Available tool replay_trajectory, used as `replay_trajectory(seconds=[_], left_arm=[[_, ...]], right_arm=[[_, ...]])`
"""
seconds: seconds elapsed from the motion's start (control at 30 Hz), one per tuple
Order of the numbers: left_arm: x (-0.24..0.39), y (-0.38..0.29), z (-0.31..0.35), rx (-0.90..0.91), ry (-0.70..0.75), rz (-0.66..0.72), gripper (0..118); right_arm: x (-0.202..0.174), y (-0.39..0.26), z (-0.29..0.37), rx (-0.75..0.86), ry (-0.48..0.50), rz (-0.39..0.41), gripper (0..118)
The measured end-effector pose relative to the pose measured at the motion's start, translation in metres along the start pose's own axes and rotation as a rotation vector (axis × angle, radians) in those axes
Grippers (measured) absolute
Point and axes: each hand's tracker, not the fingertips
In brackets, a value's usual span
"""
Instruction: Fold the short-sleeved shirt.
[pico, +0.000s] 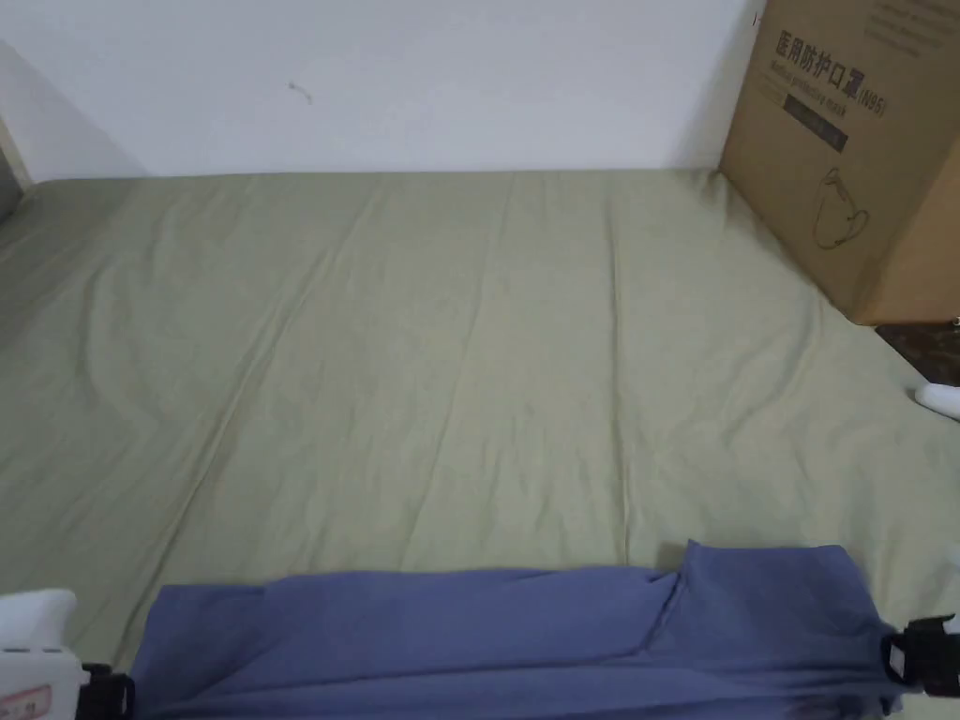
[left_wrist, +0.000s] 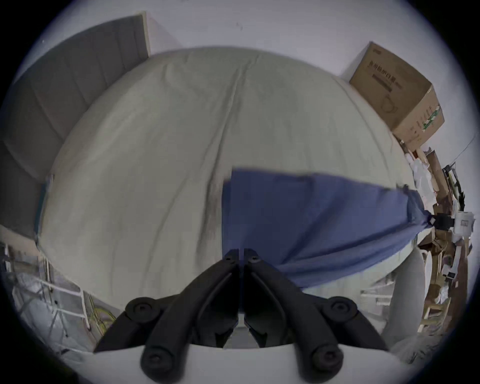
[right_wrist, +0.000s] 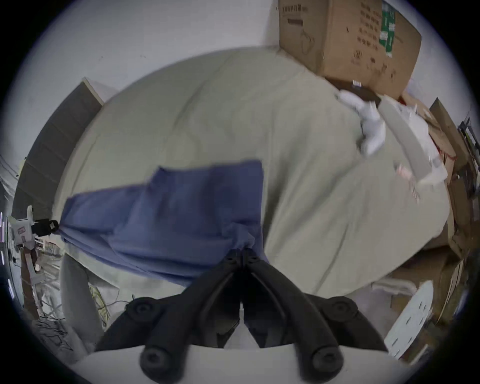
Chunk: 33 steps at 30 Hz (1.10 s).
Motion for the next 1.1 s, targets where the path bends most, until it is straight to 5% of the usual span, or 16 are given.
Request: replay_trajectory(seconds=[0.07,0.1,0.13,0.17,0.2,0.47,0.5,0.53,0.57,0.6,0.8,0.9,1.0,1.1], left_arm=[[0.003,-0.009,-0.006,0.02,-0.004,0.009,6],[0.004,-0.011,-0.006,0.024,0.0,0.017,18],[0.006,-0.01,-0.004,0.029,0.012,0.025,40],[0.007,-0.008,0.001,0.039,0.039,0.027,74],[0.007,-0.006,0.006,0.045,0.051,0.021,86],[0.001,0.017,0.064,0.236,-0.144,0.149,82],[-0.002,0.018,0.065,0.24,-0.183,0.166,70],[-0.003,0.018,0.059,0.229,-0.226,0.195,38],[-0.009,0.014,0.055,0.224,-0.218,0.229,0],[-0.012,0.011,0.053,0.223,-0.214,0.253,0],[-0.044,-0.005,0.038,0.214,-0.311,0.448,3],[-0.061,-0.007,0.023,0.159,-0.395,0.536,58],[-0.065,-0.013,0.002,0.132,-0.427,0.575,80],[-0.064,-0.017,-0.026,0.084,-0.5,0.613,84]], right_arm=[[-0.004,-0.009,-0.007,0.009,-0.014,0.009,2],[0.011,-0.011,-0.014,0.017,-0.023,0.012,15],[0.01,-0.009,-0.012,0.02,-0.041,0.016,39],[0.007,-0.007,-0.008,0.035,-0.082,0.033,70],[0.004,-0.004,-0.004,0.048,-0.108,0.052,74],[-0.085,0.032,0.061,0.296,-0.004,0.102,71],[-0.092,0.037,0.058,0.319,-0.007,0.122,65],[-0.107,0.037,0.053,0.339,-0.014,0.135,49],[-0.122,0.036,0.045,0.356,-0.012,0.134,15],[-0.134,0.034,0.039,0.383,-0.002,0.123,0],[-0.201,0.027,-0.003,0.323,0.133,0.141,0],[-0.229,0.024,-0.013,0.31,0.144,0.21,0],[-0.244,0.024,-0.019,0.292,0.178,0.218,0],[-0.247,0.026,-0.029,0.274,0.213,0.216,0]])
